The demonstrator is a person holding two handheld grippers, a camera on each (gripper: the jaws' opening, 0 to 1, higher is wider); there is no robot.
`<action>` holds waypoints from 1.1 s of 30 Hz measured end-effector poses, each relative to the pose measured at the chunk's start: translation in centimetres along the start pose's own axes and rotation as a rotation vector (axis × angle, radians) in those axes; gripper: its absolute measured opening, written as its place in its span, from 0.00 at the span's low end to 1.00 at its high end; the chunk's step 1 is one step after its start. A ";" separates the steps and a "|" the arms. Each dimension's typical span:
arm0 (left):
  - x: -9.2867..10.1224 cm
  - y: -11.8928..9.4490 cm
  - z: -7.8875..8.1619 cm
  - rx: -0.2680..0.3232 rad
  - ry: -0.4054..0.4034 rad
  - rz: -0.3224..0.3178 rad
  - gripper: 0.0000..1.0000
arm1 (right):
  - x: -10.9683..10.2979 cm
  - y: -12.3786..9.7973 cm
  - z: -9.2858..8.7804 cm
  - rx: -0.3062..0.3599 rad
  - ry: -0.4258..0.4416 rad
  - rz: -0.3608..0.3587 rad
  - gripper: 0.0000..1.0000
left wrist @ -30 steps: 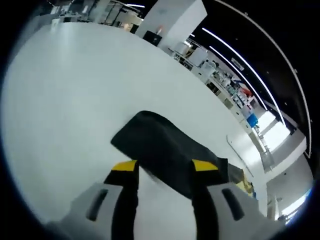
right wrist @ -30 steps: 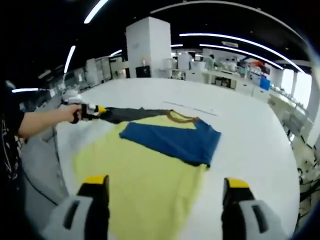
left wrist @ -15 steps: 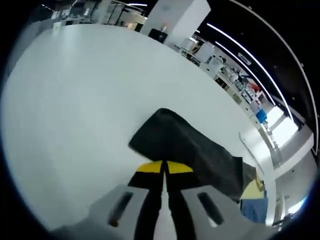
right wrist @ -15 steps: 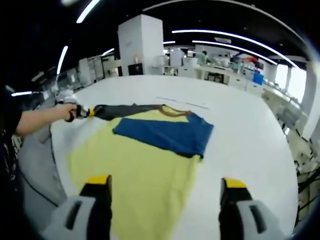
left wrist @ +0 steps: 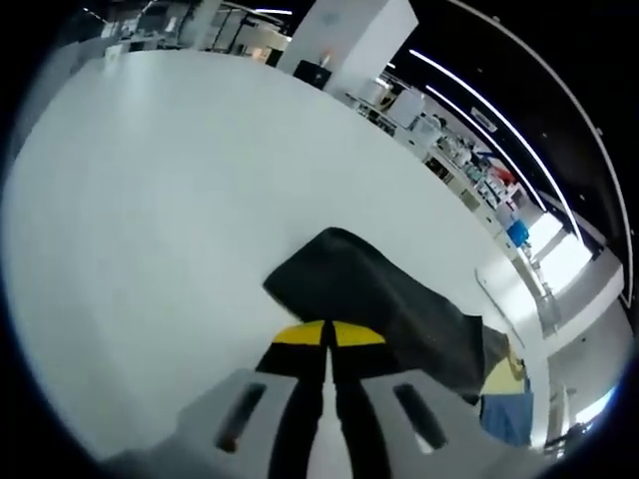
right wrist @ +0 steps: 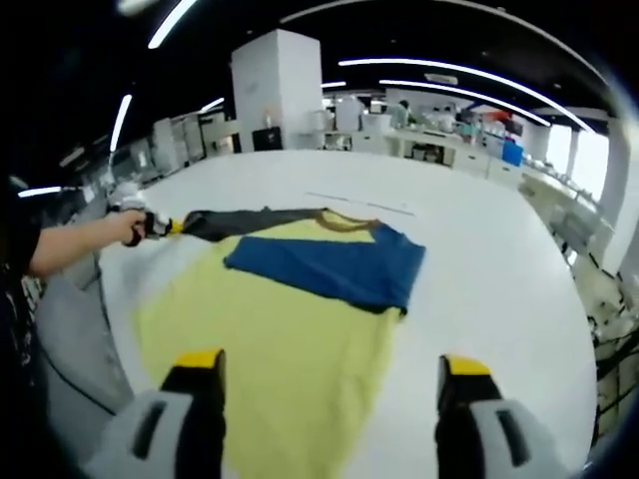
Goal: Fold the garment on the visible template until the final outline fits inside the template.
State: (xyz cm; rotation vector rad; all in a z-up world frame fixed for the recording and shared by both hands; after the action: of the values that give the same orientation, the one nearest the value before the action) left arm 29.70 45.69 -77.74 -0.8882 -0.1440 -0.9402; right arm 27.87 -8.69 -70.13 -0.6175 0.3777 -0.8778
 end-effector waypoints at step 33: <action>-4.9 -0.9 5.9 -0.026 0.440 0.027 0.00 | -0.6 -0.8 0.7 0.008 -0.024 0.026 0.90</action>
State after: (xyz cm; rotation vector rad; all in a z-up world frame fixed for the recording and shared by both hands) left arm 27.54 52.86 -75.68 -0.6862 0.2571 -1.0923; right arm 27.42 -8.34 -69.11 -0.6142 0.3602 -0.8455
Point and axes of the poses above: the point that each gripper's makers call its tool centre point, and the gripper's own axes: y roughly forward along the fingers, x roughly to its right, z roughly out of its top, the point moved 10 cm from there along -y, roughly backward along the fingers, and after that the axes turned 1 degree about z, right-handed, at the moved point
